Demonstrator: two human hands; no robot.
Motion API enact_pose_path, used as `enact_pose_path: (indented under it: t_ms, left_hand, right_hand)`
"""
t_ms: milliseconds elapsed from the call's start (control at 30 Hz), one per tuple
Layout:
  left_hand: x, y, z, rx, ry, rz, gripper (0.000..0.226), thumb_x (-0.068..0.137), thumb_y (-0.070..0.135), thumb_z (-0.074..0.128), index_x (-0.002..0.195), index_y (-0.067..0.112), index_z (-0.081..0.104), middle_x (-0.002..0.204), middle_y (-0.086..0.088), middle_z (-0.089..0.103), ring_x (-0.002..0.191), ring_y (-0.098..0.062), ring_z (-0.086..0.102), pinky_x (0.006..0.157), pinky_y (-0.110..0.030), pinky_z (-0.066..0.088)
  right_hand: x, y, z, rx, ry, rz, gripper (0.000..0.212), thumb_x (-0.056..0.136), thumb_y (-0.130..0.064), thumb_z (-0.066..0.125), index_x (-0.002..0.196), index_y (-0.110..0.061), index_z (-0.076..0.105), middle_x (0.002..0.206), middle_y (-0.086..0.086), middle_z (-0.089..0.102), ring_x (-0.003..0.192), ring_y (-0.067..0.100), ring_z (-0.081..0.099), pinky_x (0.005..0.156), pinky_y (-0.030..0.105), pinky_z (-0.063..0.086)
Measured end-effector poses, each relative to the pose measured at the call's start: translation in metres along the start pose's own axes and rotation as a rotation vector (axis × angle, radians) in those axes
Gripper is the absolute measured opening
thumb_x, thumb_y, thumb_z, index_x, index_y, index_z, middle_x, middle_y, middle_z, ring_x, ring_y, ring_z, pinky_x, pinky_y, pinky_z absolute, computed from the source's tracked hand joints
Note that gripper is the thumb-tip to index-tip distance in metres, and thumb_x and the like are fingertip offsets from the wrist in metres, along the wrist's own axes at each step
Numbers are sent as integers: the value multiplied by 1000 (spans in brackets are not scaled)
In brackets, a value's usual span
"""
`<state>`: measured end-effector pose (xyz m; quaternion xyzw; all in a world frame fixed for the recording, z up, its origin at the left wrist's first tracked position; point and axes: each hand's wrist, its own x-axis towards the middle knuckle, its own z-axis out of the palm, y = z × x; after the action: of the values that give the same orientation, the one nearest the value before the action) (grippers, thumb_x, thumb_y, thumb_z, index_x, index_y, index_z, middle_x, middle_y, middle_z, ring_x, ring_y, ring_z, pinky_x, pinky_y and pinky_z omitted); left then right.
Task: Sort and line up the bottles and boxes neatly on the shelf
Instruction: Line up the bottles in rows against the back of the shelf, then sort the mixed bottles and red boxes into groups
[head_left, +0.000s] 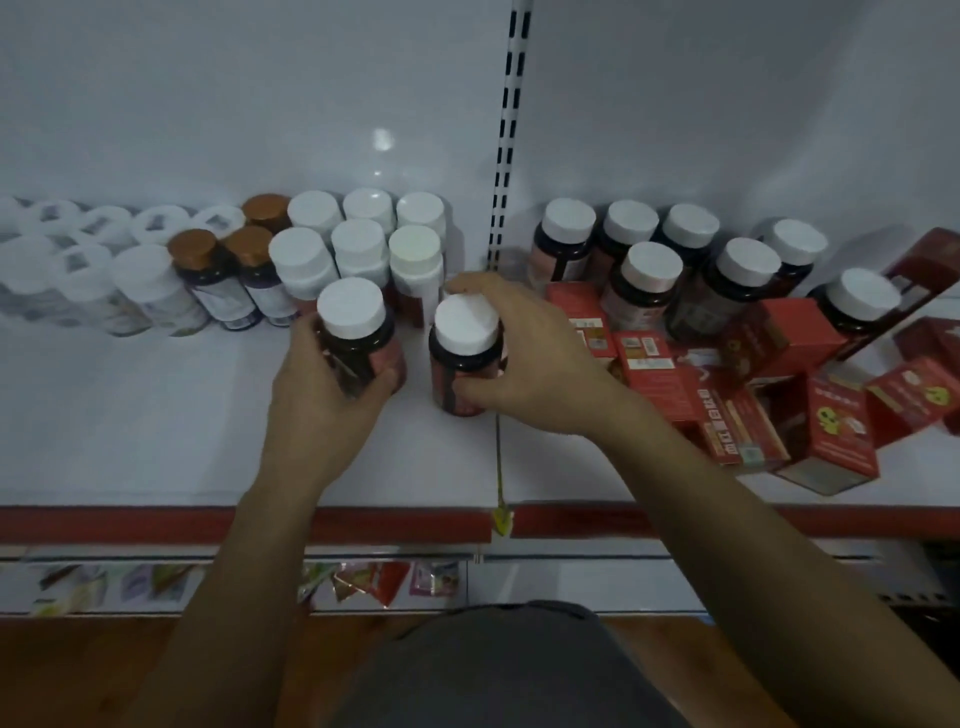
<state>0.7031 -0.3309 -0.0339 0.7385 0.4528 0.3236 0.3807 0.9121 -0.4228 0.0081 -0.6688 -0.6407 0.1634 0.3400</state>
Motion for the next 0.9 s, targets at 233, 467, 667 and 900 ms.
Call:
enact_pose_path:
  t_ms: [233,467,667,900]
  left_hand:
    - [-13,27,-13,120,214,218,79,83,26,81,148,17,37,140,-5,48,130,-24,48,108,-46,43]
    - [-1,109,19,309,73,628,22,89,21,63,110,17,68,117,-3,59,113,-26,49,94,-41,42]
    - [17,153,72,388,-292,754,27,93,33,57,118,25,64,114,6,59,106,-18,54,89,-42,48]
    - [6,214,189,296,-585,761,43,93,40,64,133,30,54,131,8,51,115,-13,55,94,-43,52]
  right_hand:
    - [-20,-7,-5,57,4,30,82,82,-41,82,150,-31,38,142,-6,48,124,9,49,100,37,50]
    - [-49,17,-75,-190,159,54,27,95,-24,66,123,-21,64,112,-7,61,101,8,58,83,24,51]
    - [-99,55,-142,-338,269,227,24,95,-24,66,118,-25,65,109,-8,60,93,8,59,76,19,49]
    - [-154,117,-232,-531,393,448,39,84,4,58,114,-19,66,110,1,63,93,17,56,80,28,41]
